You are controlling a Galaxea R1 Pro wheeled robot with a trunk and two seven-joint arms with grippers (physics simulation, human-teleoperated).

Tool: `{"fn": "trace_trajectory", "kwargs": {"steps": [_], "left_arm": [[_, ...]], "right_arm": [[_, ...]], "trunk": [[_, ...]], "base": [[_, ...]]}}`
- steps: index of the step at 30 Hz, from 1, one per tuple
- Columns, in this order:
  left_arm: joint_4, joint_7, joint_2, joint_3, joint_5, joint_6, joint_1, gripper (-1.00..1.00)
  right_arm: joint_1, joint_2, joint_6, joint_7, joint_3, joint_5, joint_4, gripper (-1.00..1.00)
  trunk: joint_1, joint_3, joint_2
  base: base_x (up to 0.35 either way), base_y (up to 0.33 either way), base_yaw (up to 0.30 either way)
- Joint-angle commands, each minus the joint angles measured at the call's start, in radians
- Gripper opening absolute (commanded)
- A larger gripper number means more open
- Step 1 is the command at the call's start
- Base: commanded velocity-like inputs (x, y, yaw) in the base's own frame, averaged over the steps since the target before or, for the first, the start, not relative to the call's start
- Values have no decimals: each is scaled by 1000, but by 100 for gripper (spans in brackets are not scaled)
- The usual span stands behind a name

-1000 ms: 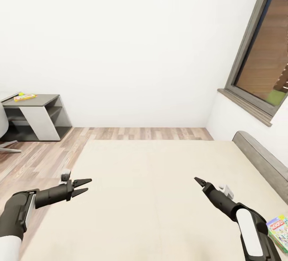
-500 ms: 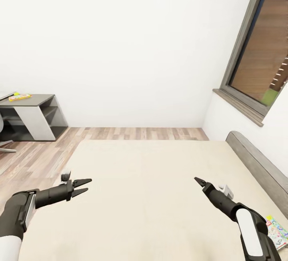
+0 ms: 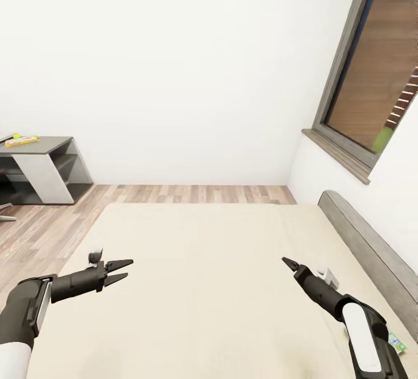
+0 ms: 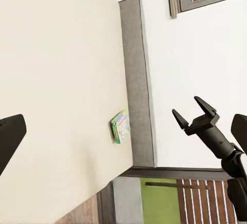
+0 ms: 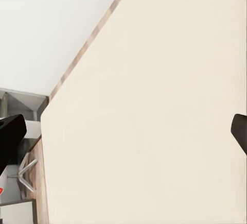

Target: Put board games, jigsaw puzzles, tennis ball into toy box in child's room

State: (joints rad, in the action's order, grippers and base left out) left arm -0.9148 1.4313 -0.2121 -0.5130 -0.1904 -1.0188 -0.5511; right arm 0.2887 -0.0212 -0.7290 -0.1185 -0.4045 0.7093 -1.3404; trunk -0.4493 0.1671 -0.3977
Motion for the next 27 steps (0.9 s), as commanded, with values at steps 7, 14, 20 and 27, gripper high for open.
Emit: {"fn": "trace_trajectory", "kwargs": {"steps": [7,14,20,27], "left_arm": [[-1,9,0,-2,-11,-11,-1,100],[-1,9,0,-2,-10,-11,-1,100],[-1,9,0,-2,-11,-11,-1,100],[-1,9,2,-2,-11,-11,-1,100]], "right_arm": [[1,-1,-6,-7,-4,-4,0,100],[1,-1,-7,-7,-4,-4,0,100],[1,-1,-7,-7,-4,-4,0,100],[1,0,-7,-6,-4,-4,0,100]], "trunk": [[-1,2,-2],[-1,2,-2],[-1,2,-2],[-1,2,-2]], "base": [[0,-245,0],[0,-245,0],[0,-245,0],[0,-245,0]]}}
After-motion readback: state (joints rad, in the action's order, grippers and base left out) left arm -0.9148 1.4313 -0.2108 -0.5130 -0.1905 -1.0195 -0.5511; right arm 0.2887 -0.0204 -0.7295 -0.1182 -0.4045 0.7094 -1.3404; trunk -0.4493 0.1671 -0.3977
